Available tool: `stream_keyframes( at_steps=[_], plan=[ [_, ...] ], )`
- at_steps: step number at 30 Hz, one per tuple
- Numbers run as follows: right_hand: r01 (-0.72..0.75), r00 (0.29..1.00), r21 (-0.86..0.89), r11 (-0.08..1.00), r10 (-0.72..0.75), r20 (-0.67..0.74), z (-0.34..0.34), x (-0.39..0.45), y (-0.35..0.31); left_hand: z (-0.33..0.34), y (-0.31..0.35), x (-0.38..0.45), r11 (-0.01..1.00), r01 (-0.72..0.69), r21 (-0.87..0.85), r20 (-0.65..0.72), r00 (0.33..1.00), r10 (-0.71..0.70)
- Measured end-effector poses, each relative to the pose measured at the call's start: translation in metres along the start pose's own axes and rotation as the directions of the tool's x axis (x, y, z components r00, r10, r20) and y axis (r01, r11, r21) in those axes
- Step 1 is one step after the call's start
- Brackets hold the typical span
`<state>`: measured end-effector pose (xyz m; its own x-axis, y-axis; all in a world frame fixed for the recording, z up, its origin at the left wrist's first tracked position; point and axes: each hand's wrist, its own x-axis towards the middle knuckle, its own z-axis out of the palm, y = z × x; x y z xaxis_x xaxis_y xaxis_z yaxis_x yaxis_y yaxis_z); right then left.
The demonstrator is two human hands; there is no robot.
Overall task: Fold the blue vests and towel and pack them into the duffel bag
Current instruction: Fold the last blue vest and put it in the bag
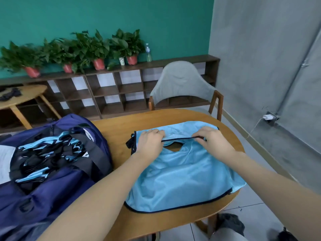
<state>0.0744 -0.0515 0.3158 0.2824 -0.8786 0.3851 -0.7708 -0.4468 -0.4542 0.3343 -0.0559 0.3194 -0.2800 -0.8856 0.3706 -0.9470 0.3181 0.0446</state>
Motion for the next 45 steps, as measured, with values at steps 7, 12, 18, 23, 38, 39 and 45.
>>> stream_keyframes(
  at_steps=[7,12,18,23,38,39,45],
  plan=[
    [-0.075,0.996,-0.134,0.988,0.067,-0.067,-0.045,-0.049,-0.003,-0.061,-0.009,-0.062,0.996,-0.086,-0.021,-0.151,0.985,0.082],
    [0.039,0.997,-0.163,0.986,-0.048,-0.057,-0.061,-0.093,-0.021,-0.077,-0.015,-0.115,0.972,-0.229,0.058,-0.197,0.952,0.236],
    [0.248,0.968,-0.405,0.88,-0.21,0.136,-0.047,-0.139,-0.032,-0.059,-0.024,-0.169,0.948,-0.286,0.141,0.032,0.958,0.285],
    [0.377,0.92,-0.536,0.755,-0.238,0.311,-0.023,-0.163,-0.011,-0.028,-0.031,-0.199,0.94,-0.331,0.088,0.122,0.94,0.319],
    [0.393,0.915,-0.466,0.793,-0.387,0.114,-0.002,-0.187,-0.006,-0.013,-0.043,-0.231,0.916,-0.381,-0.128,-0.03,0.924,0.381],
    [0.403,0.91,-0.458,0.792,-0.402,0.106,-0.001,-0.188,-0.005,-0.012,-0.041,-0.235,0.92,-0.363,-0.145,-0.031,0.931,0.362],
    [0.47,0.872,-0.439,0.766,-0.481,0.094,-0.001,-0.196,-0.007,-0.006,-0.034,-0.256,0.956,-0.219,-0.194,-0.039,0.976,0.215]
  ],
)
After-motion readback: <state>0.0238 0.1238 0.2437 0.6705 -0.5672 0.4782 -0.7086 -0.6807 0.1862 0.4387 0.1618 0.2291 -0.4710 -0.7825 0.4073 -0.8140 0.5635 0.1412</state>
